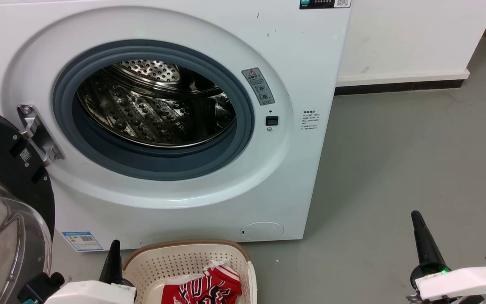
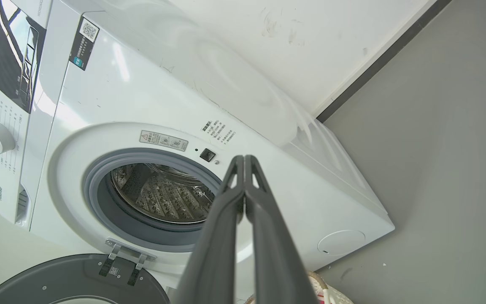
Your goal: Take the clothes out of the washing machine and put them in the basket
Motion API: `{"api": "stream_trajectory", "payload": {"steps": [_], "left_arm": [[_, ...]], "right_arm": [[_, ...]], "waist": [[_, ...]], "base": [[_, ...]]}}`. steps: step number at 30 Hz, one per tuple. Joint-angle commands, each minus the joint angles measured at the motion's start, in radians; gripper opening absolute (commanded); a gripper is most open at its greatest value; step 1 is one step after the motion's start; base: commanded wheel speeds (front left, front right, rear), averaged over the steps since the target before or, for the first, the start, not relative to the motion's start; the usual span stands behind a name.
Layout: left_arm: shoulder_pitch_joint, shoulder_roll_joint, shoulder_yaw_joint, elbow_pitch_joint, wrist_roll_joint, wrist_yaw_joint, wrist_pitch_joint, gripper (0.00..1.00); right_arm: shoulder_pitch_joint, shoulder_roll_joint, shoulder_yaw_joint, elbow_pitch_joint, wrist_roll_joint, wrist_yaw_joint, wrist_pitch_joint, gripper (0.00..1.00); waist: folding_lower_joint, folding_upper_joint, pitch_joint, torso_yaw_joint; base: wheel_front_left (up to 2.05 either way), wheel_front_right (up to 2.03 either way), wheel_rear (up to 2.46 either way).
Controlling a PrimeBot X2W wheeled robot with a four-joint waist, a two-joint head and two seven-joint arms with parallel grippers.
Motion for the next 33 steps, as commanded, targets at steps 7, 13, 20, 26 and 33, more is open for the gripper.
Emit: {"api": "stream_trajectory", "payload": {"steps": [7,13,20,26,33], "left_arm": [[-0.043,0.004,0.007,-0.002,-0.113,-0.018,0.027,0.0],[-0.052,0.005,0.009,0.001,-0.171,-0.025,0.04,0.0],[-0.066,0.005,0.012,0.005,-0.246,-0.036,0.059,0.0],[-0.078,0.005,0.014,0.008,-0.307,-0.043,0.073,0.0],[-0.09,0.005,0.016,0.012,-0.375,-0.051,0.089,0.0]], "right_arm": [[-0.044,-0.007,-0.013,0.016,0.115,0.0,0.026,0.0],[-0.057,-0.007,-0.019,0.029,0.171,0.0,0.041,0.0],[-0.071,-0.007,-0.028,0.045,0.245,0.0,0.06,0.0],[-0.082,-0.006,-0.036,0.059,0.305,0.0,0.075,0.0],[-0.097,-0.005,-0.044,0.074,0.37,0.0,0.093,0.0]], "waist": [[-0.0001,0.0,0.003,0.006],[-0.0001,0.0,0.005,0.01],[-0.0001,0.0,0.007,0.015],[-0.0001,0.0,0.01,0.02],[-0.0001,0.0,0.012,0.025]], "base": [[0.0,0.0,0.0],[0.0,0.0,0.0],[0.0,0.0,0.0],[0.0,0.0,0.0],[0.0,0.0,0.0]]}}
